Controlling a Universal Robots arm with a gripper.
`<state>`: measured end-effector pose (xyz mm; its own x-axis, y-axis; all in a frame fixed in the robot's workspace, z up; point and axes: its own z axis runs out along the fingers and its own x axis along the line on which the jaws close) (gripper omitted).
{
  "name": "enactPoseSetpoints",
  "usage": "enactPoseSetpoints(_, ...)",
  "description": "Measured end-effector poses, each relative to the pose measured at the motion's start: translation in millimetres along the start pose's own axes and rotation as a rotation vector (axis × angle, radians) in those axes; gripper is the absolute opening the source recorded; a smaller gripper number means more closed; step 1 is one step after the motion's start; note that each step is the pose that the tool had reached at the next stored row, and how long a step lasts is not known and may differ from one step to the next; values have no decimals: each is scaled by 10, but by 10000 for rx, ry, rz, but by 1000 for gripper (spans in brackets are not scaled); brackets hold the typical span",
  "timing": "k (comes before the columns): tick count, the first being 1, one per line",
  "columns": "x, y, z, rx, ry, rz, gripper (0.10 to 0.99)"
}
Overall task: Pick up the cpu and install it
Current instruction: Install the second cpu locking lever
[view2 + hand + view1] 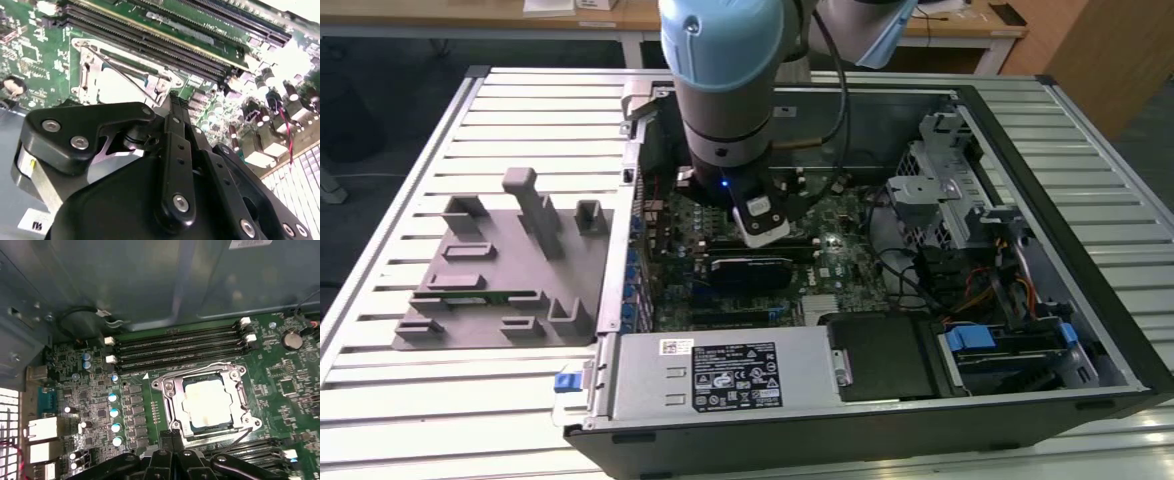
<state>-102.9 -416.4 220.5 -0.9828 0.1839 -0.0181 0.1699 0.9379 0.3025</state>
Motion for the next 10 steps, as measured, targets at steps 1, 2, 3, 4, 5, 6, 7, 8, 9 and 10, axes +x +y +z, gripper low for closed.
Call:
enactPoseSetpoints(1, 0, 7, -21, -1, -1, 0, 106)
enactPoseSetpoints(2, -1, 13, -40, -1, -1, 0, 106)
enactPoseSetpoints(3, -1, 19, -60, 1, -1, 0, 106)
enactPoseSetpoints(4, -2, 25, -78, 1, -1, 0, 106)
enactPoseSetpoints(5, -2, 30, -96, 1, -1, 0, 106)
enactPoseSetpoints(6, -2, 36, -112, 0, -2, 0, 106)
enactPoseSetpoints(7, -3, 41, -128, 0, -2, -1, 106)
enactPoseSetpoints(8, -3, 45, -144, 0, -2, -1, 106)
enactPoseSetpoints(9, -3, 50, -158, 1, -1, 0, 106)
enactPoseSetpoints(10, -3, 55, -172, 0, -2, 0, 106)
